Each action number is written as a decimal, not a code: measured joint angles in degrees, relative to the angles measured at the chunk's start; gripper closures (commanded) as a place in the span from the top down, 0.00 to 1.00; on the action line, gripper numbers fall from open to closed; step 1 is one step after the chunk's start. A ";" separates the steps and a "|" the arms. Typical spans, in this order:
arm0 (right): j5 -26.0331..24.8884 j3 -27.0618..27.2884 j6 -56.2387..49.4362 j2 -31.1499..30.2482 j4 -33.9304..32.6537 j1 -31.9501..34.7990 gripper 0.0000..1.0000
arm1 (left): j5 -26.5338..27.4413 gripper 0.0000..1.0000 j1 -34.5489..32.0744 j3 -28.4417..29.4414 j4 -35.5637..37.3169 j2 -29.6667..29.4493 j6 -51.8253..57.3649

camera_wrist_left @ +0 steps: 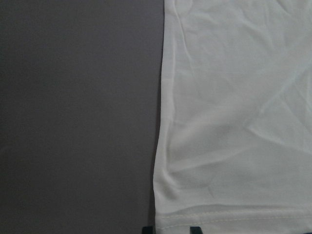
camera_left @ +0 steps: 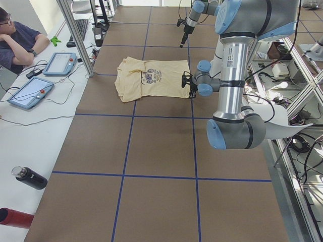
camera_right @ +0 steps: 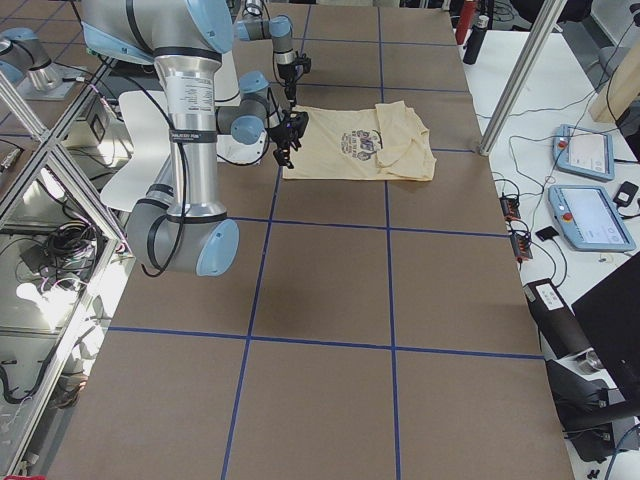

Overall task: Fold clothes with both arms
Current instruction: 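Grasp the hem corners with both grippers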

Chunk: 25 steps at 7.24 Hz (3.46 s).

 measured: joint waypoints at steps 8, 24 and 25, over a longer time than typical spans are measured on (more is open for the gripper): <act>-2.05 -3.27 1.07 1.99 0.07 -1.66 0.97 | -0.01 0.00 -0.35 0.45 0.06 -0.93 0.09; -10.19 -15.15 8.13 6.85 0.53 -9.86 0.00 | -0.01 0.00 -0.50 -0.64 0.06 -0.84 0.10; -10.18 -14.77 8.09 6.97 0.53 -9.64 0.00 | -0.05 0.00 -0.57 -1.16 0.07 -0.74 0.22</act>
